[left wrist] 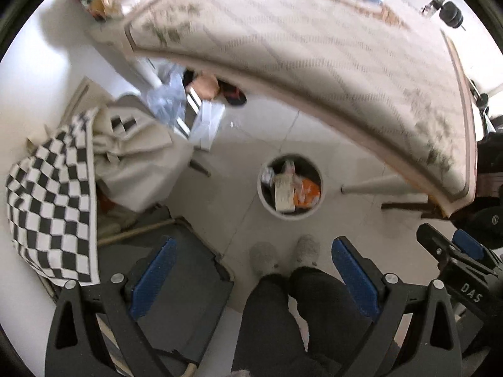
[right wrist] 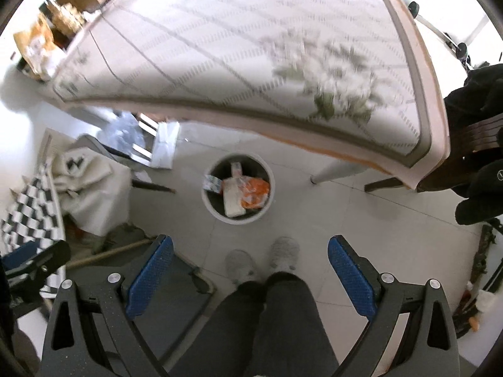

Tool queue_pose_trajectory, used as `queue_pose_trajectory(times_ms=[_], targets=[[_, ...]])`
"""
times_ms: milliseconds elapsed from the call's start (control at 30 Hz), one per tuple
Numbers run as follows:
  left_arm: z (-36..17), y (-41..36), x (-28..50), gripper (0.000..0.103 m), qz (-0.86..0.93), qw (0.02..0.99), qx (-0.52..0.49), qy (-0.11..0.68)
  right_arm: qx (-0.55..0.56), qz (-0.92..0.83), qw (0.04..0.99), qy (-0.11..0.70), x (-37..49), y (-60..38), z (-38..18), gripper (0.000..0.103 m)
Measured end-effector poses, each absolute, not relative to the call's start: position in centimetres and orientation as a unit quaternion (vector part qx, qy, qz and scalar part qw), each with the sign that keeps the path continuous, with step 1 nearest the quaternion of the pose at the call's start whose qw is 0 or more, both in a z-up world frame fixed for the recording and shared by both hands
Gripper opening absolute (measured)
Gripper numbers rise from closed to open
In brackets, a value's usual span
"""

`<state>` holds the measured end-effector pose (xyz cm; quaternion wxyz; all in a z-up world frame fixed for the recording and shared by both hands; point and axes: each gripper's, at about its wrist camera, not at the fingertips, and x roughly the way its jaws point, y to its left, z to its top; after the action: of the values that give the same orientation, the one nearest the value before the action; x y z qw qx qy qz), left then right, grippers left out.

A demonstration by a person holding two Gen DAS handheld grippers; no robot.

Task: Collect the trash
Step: 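Swing both tools back over the table, then grasp the green-blue rice bag with left tool while right tool grasps the clear plastic bag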

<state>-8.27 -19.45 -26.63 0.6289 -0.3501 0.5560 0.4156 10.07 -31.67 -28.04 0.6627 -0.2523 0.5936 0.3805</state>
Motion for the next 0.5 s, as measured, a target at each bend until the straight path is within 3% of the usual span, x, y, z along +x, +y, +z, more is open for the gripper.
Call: queue_pose_trajectory(times_ms=[267,500], targets=[[-22.9,-12.6,-3.1,0.101,0.471,0.632,-0.341,0.512,-0.225,0.394,0.657,0.601,16.3,-23.9,-23.1,0.1],[-25.1,-2.3,3.6,0.101,0.507,0.587,-0.392,0.494,-0.192,0.379,0.667,0.612,28.2,-12.3,-22.9,0.1]])
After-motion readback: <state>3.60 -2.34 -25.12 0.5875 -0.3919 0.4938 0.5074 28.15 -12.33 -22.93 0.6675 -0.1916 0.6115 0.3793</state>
